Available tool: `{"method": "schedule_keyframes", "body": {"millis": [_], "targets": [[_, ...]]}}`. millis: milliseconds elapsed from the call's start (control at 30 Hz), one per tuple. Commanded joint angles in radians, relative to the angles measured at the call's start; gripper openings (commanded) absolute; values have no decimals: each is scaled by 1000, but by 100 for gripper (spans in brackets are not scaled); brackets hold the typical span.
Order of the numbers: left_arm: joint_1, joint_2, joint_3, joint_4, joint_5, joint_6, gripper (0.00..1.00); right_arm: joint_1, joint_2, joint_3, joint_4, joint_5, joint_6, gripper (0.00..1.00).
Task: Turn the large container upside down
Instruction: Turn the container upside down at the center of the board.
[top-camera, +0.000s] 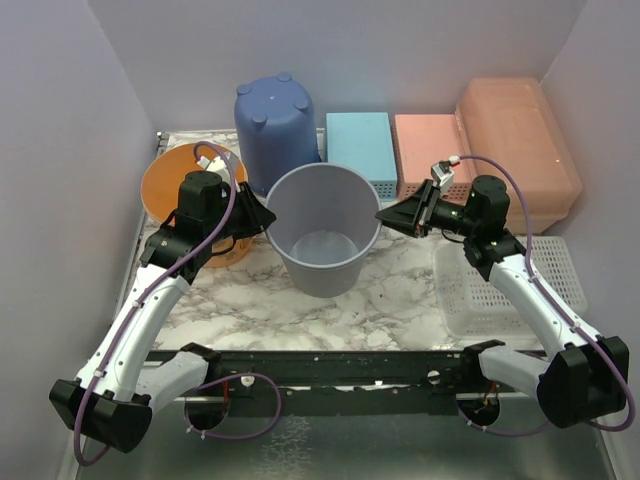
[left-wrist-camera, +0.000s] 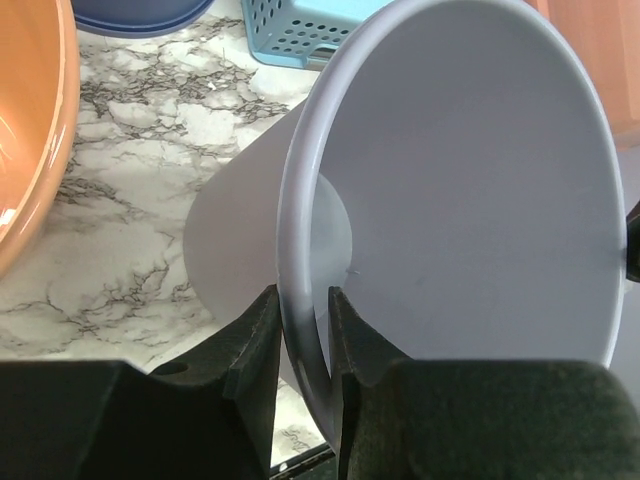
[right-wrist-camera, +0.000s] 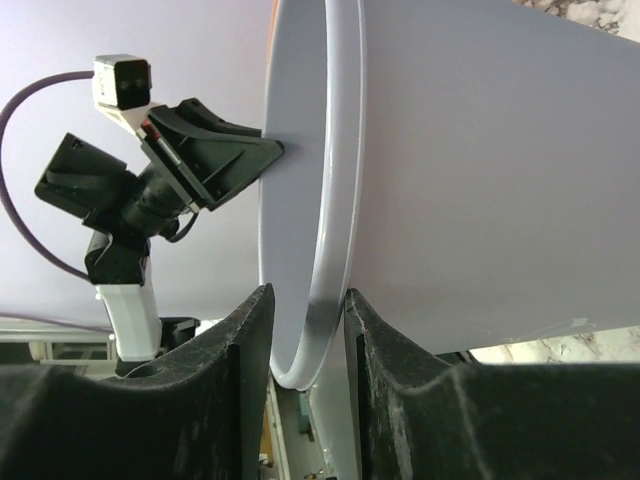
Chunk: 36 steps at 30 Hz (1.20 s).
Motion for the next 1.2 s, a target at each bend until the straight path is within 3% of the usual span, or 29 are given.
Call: {"method": "schedule_keyframes", "body": {"millis": [0,733,1167], "targets": [[-6,-4,20,12,31,6,24,3,-22,-4,82,-63,39,38],[-6,-4,14,34,51,-7,24,4,-24,-7,86,-54,44,15],[-6,-28,12,31,25,3,67,3,-51,-16,32,17,36,0]]}}
